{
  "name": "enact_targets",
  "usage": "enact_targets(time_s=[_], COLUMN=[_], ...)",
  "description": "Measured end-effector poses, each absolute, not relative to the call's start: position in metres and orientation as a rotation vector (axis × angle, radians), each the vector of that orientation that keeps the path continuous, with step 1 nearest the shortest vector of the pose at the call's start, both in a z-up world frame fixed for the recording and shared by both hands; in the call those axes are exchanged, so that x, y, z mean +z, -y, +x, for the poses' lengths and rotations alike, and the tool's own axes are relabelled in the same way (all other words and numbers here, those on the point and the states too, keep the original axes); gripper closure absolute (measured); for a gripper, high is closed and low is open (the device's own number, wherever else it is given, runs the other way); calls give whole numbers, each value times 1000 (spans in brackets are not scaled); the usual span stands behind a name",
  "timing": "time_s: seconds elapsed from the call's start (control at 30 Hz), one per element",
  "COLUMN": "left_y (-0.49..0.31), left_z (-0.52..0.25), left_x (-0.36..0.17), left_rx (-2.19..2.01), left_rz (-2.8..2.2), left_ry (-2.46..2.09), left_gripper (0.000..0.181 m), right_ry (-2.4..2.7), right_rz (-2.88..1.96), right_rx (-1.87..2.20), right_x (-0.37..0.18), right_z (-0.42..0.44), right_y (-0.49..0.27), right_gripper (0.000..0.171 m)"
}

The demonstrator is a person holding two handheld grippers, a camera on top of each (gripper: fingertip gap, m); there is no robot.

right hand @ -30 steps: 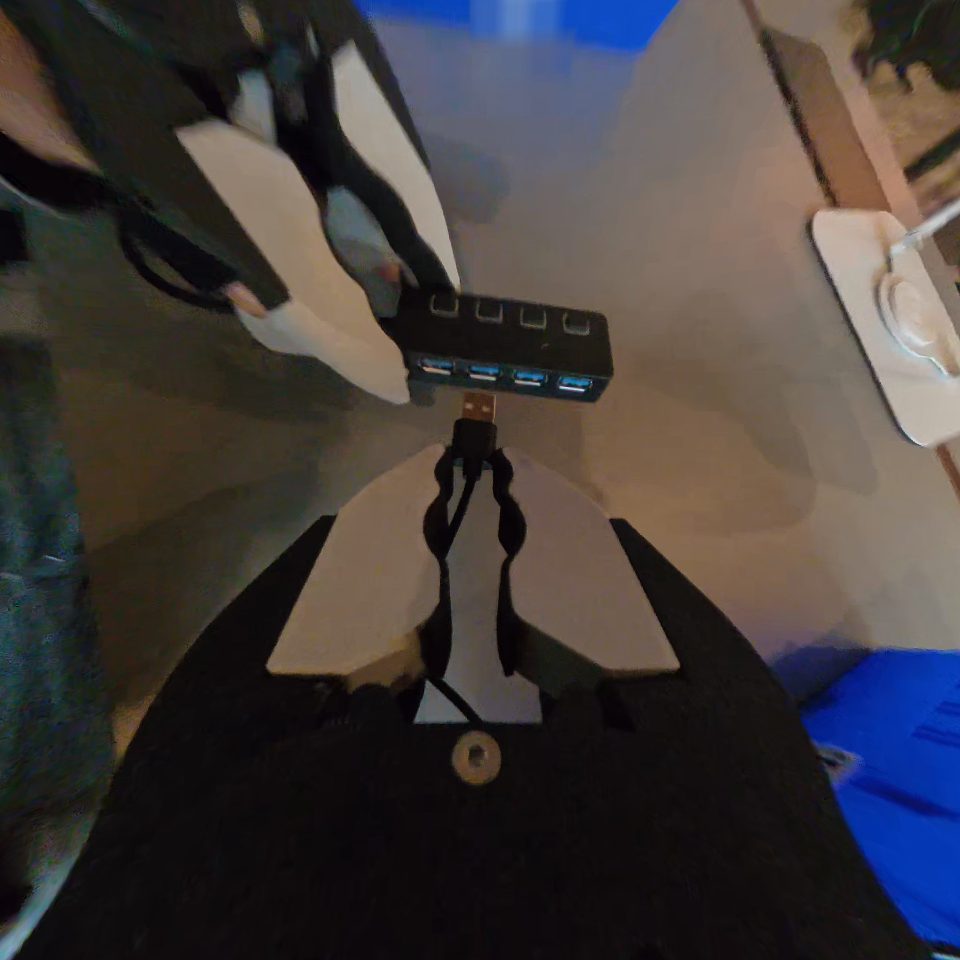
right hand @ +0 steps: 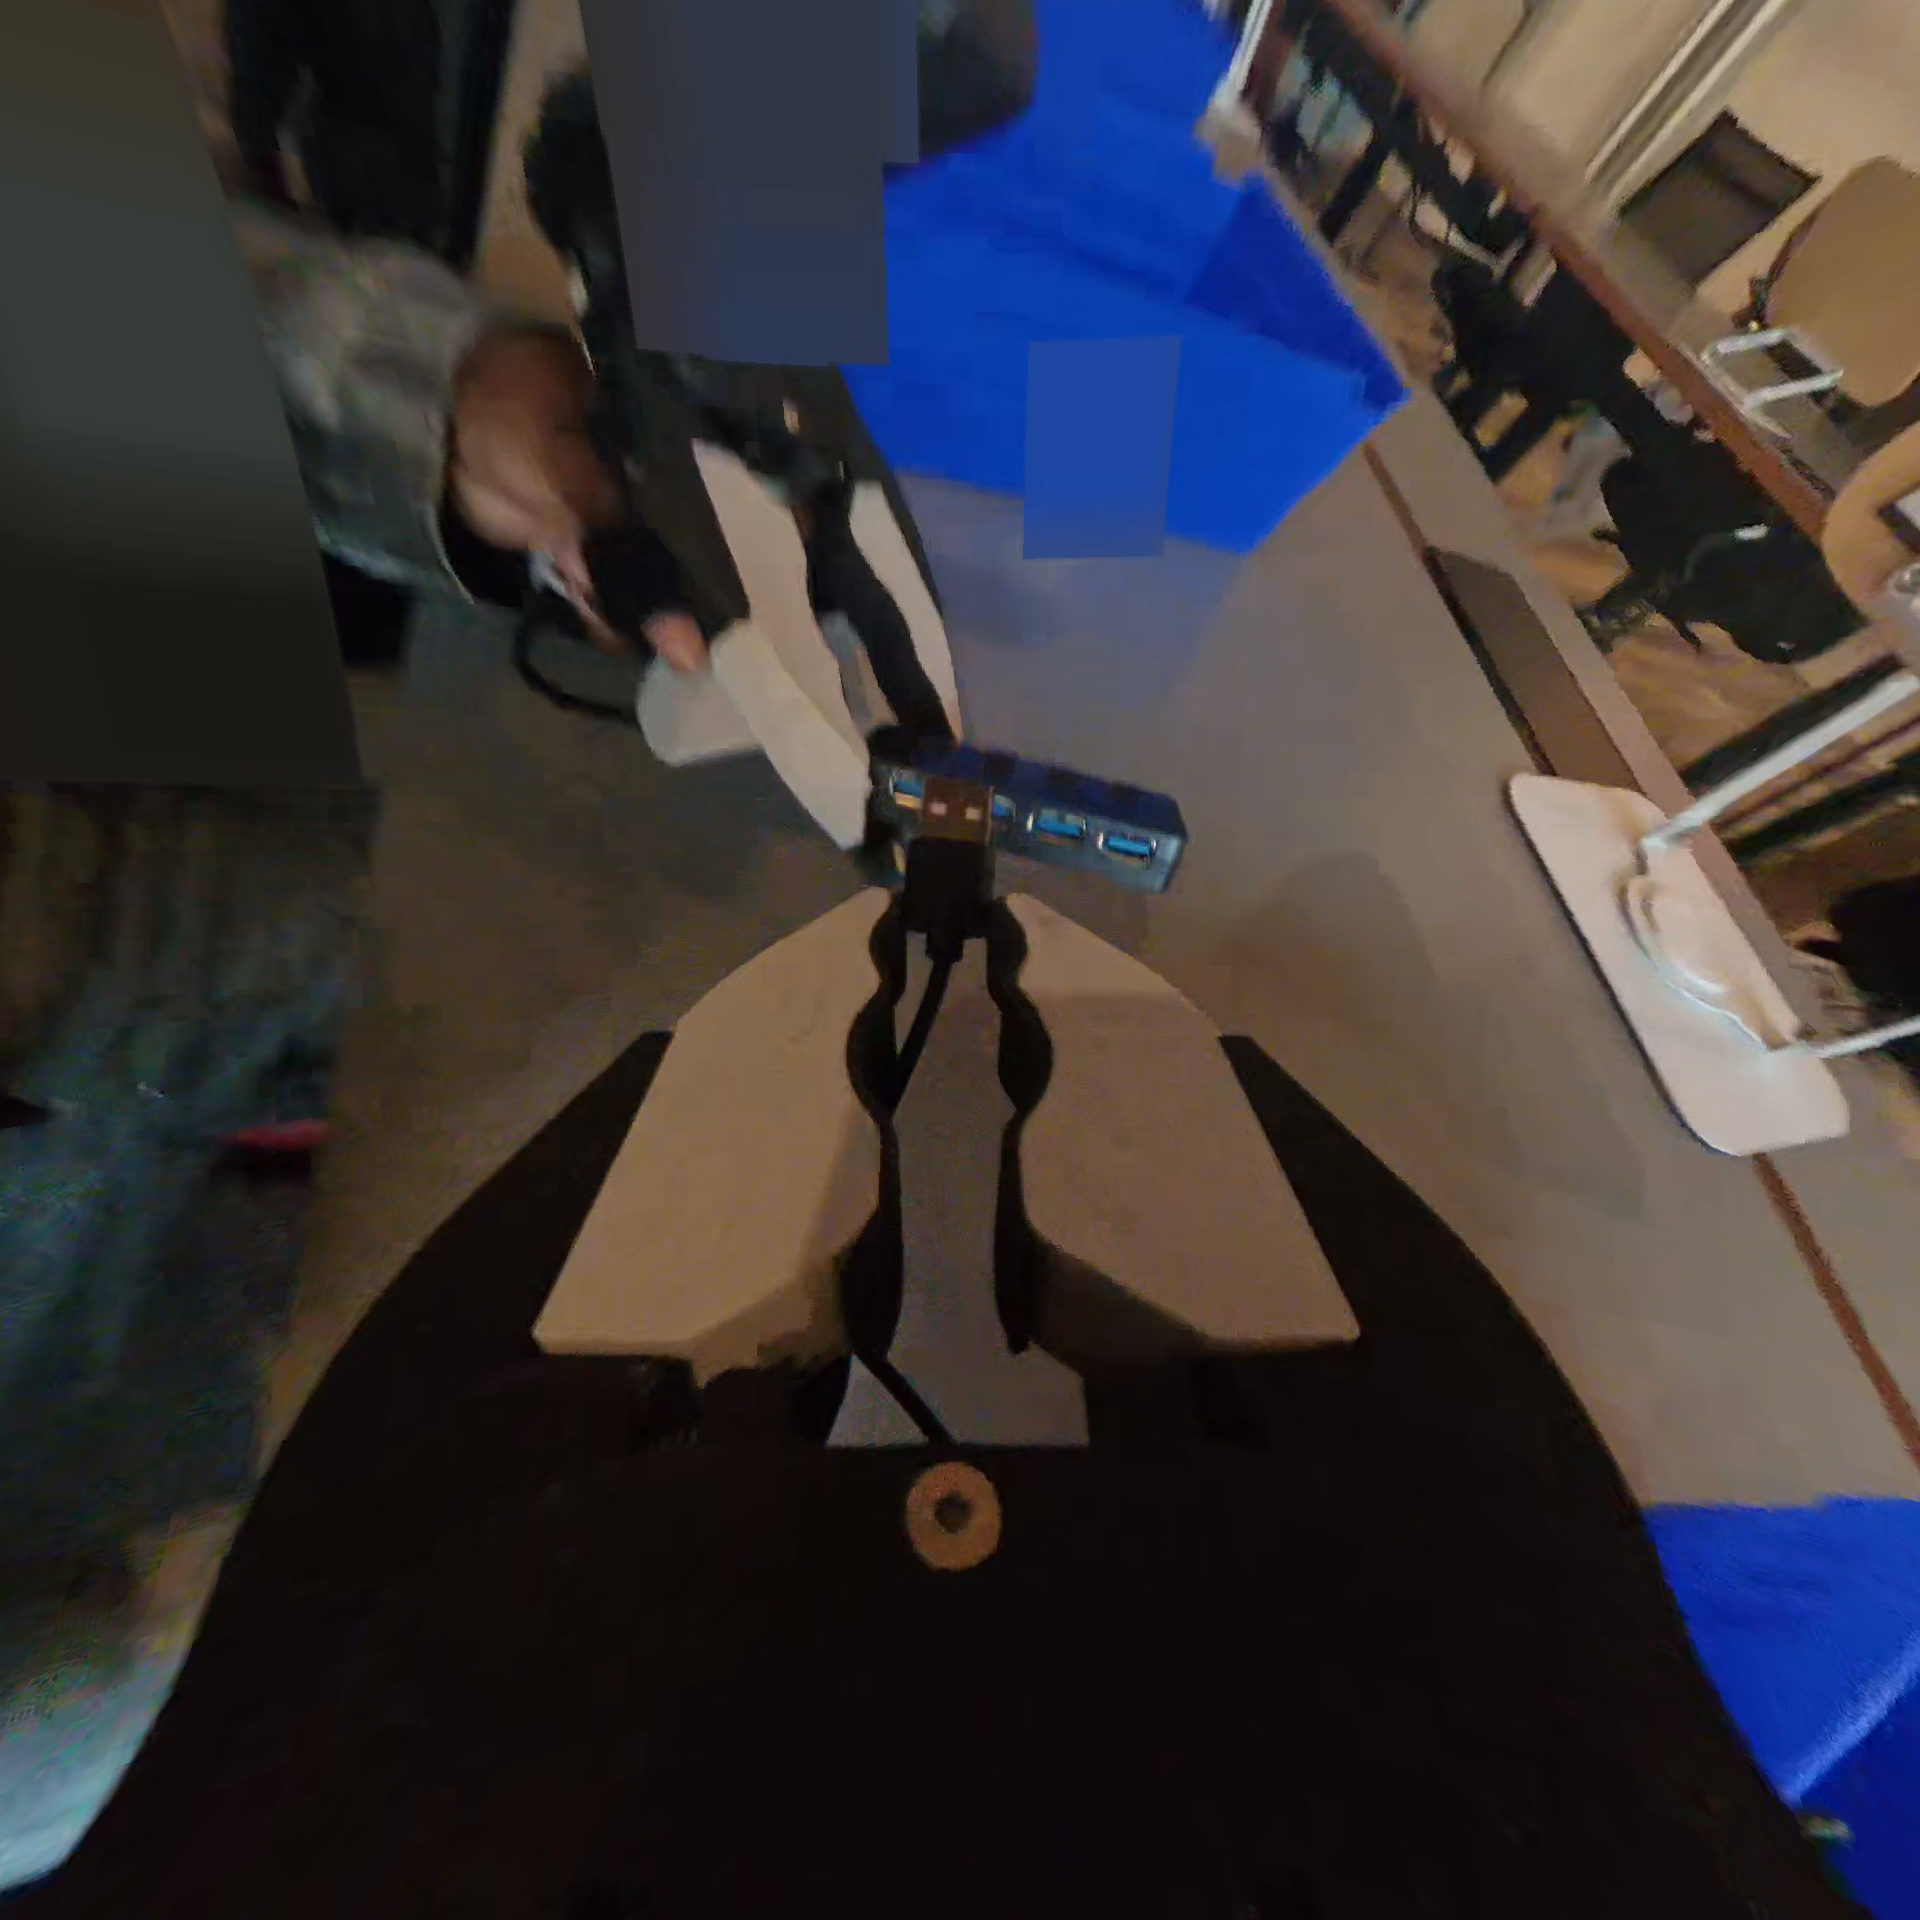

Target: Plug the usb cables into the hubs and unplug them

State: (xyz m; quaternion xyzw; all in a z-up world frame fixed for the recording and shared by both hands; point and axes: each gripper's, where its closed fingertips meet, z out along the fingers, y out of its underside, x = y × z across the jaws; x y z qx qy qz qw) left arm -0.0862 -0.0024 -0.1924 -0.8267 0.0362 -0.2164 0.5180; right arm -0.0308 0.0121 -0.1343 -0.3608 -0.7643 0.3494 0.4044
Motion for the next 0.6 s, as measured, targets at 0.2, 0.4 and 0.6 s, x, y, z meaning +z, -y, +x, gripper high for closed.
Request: enact_targets(time_s=[0.2,0.4,0.6], left_y=[3,5,7], left_z=[-91,-95,-97], left_x=[-193,-191,-190], left_rx=[-484,-478,-469], left_rz=[-1995,-1990,-1985], left_ry=[-82,-83,-85], left_gripper=[135,135,135], right_ry=[2078,2094,2165], right_rz=[-879,-1048,-1053], right_rx=[673,877,734], right_x=[-184,-189,-186], right_z=[-45,-46,-26], right_y=[-9,-7,-16], right_gripper=[156,108,119])
